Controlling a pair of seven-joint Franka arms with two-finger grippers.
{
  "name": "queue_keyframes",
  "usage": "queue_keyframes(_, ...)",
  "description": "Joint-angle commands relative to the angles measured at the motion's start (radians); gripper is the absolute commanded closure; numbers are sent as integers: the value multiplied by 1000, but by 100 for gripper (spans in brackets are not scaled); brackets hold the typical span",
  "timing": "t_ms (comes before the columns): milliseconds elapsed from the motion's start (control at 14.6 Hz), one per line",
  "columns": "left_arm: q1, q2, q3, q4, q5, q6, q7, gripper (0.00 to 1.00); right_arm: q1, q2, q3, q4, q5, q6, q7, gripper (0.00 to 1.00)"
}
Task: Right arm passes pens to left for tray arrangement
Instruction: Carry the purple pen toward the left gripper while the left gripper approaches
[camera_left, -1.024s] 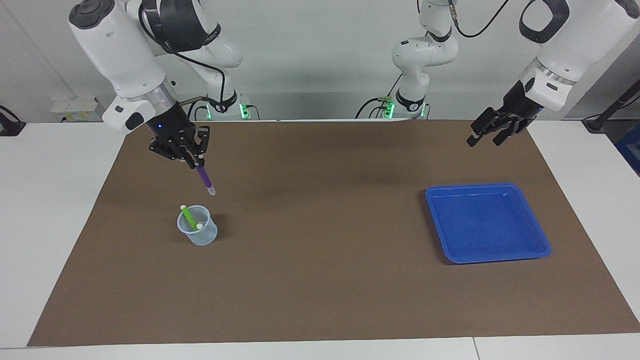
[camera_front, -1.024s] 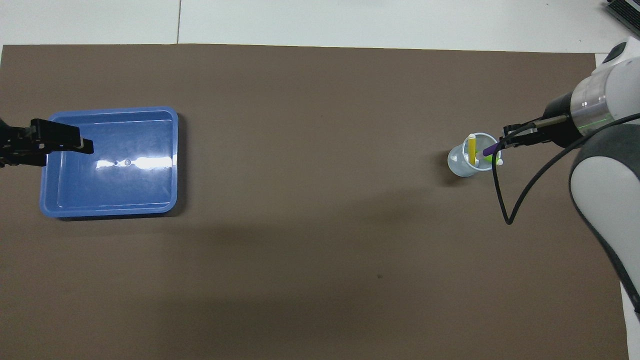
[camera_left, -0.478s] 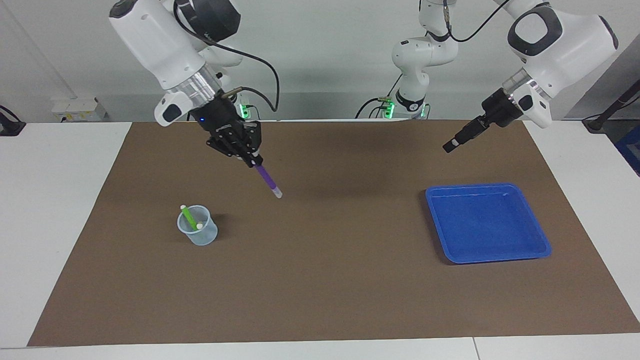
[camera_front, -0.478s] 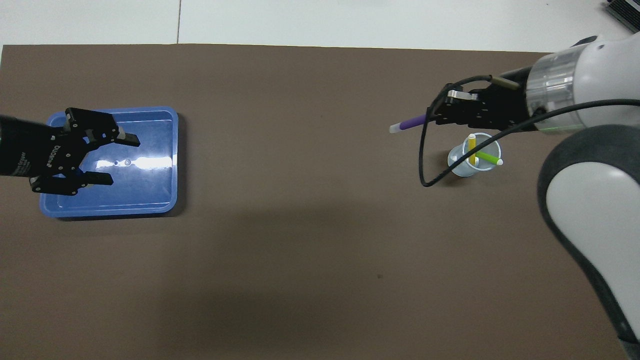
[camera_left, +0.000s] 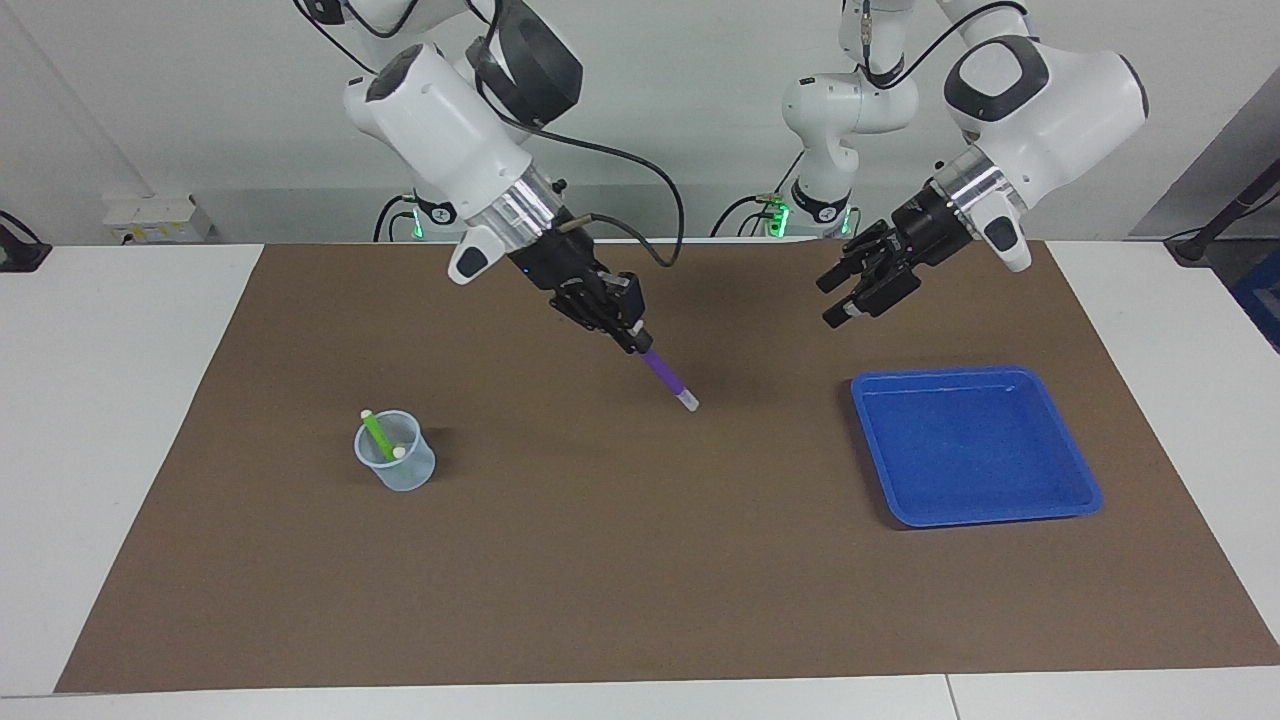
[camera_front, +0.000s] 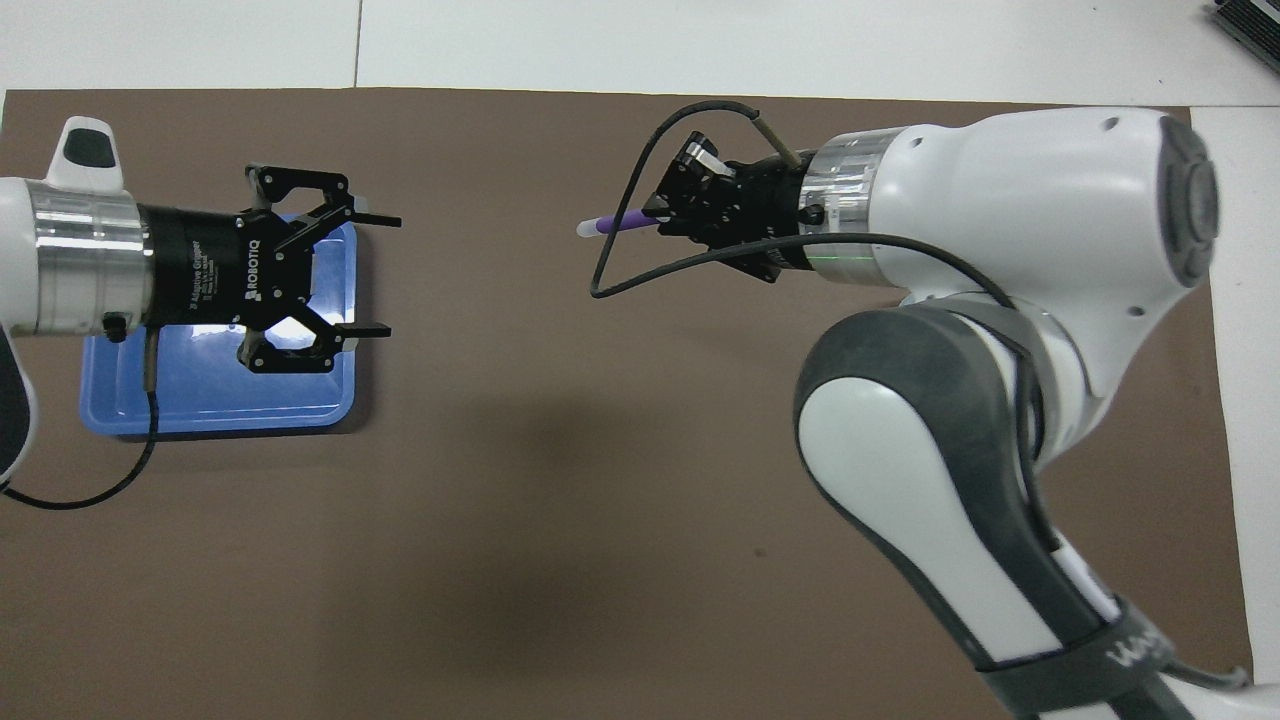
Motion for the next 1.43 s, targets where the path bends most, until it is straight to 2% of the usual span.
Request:
queue_keyframes(0, -55, 33, 11, 3, -36, 92, -101, 8, 73, 39, -1, 2, 22, 122, 137, 100)
queue_keyframes(137, -61, 49, 11, 3, -36, 117, -101, 8, 113, 64, -1, 2, 22, 183, 194, 100)
queue_keyframes(478, -111, 118, 11, 4, -24, 290, -83, 9, 121, 65, -1, 0, 20, 185, 203, 100)
queue_keyframes(956, -165, 132, 8, -6, -58, 310, -84, 13, 121, 67, -1, -3, 22, 184, 203, 100)
queue_keyframes(1093, -171, 132, 8, -14, -59, 313, -83, 21, 121, 67, -1, -11, 20, 185, 201, 100)
queue_keyframes(1229, -173, 135, 8, -17, -59, 321, -80, 36, 121, 65, -1, -14, 20, 185, 201, 100)
queue_keyframes(1366, -171, 138, 8, -14, -59, 327, -78, 43, 121, 65, -1, -12, 20, 185, 201, 100)
